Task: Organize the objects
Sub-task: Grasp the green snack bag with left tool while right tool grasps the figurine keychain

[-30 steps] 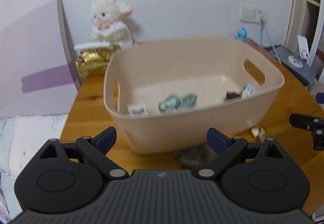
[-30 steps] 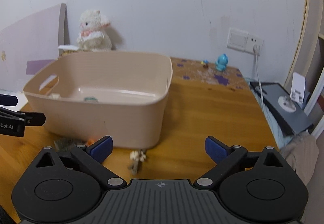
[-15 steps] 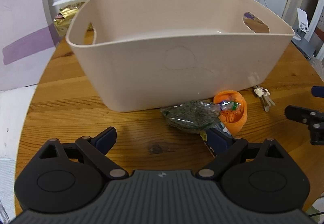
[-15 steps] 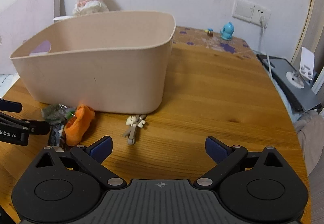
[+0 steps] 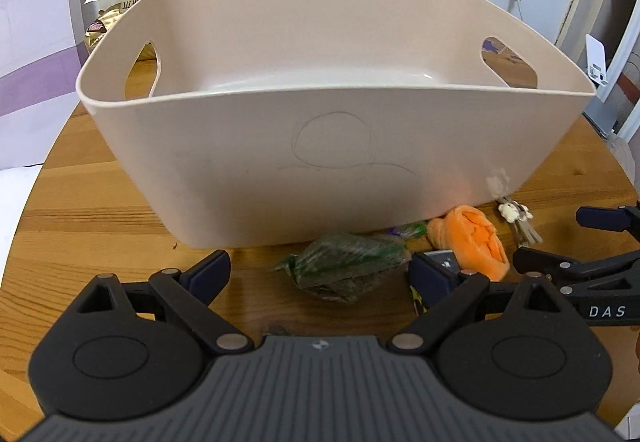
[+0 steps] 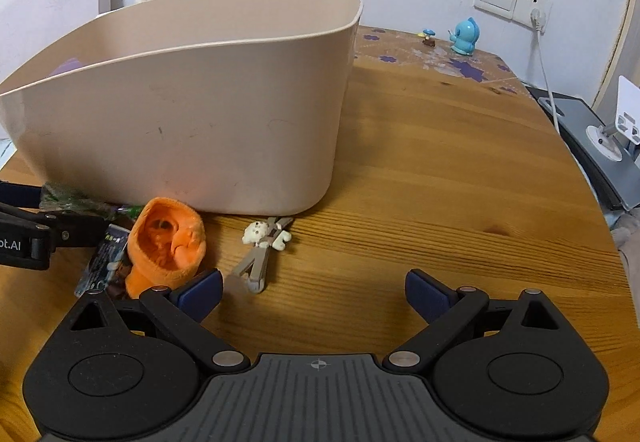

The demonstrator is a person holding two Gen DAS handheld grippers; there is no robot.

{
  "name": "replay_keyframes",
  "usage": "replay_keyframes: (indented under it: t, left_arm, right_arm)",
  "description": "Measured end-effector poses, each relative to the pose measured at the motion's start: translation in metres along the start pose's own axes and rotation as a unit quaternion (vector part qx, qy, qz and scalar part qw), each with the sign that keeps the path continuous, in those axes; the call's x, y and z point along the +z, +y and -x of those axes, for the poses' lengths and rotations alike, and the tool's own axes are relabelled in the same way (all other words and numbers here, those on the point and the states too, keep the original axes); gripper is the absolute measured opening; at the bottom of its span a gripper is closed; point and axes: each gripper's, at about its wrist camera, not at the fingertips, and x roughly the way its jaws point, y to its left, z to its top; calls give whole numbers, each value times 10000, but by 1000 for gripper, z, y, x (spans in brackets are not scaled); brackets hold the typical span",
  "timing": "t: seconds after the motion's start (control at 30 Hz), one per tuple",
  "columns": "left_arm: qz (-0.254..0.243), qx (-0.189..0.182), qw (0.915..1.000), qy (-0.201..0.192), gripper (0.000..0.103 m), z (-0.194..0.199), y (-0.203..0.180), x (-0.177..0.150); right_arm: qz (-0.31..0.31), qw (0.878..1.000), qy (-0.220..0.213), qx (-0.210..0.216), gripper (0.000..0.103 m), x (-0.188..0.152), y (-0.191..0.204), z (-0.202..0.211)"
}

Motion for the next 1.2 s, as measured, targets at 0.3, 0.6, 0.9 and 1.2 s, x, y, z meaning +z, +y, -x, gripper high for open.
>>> replay_keyframes:
  t: [0.3,0.6,0.9,1.2]
  left_arm:
    - [18,-57,10000,27,82,-12,3,3]
    - [9,-17,10000,-50,72,-13,1,5]
    - [-139,-54,9999,-86,44,-5,0,-2]
    - [-182,-161,9996,-113,39,8,-1,-11]
  right_arm:
    - [215,9996,-115,142,84,2,11,-12]
    - [443,9984,-214,280,34,-5,26,-4]
    - [444,9985,-162,262,14,-13,30,8]
    - [378,9990,-144,212,14,-18,24,19]
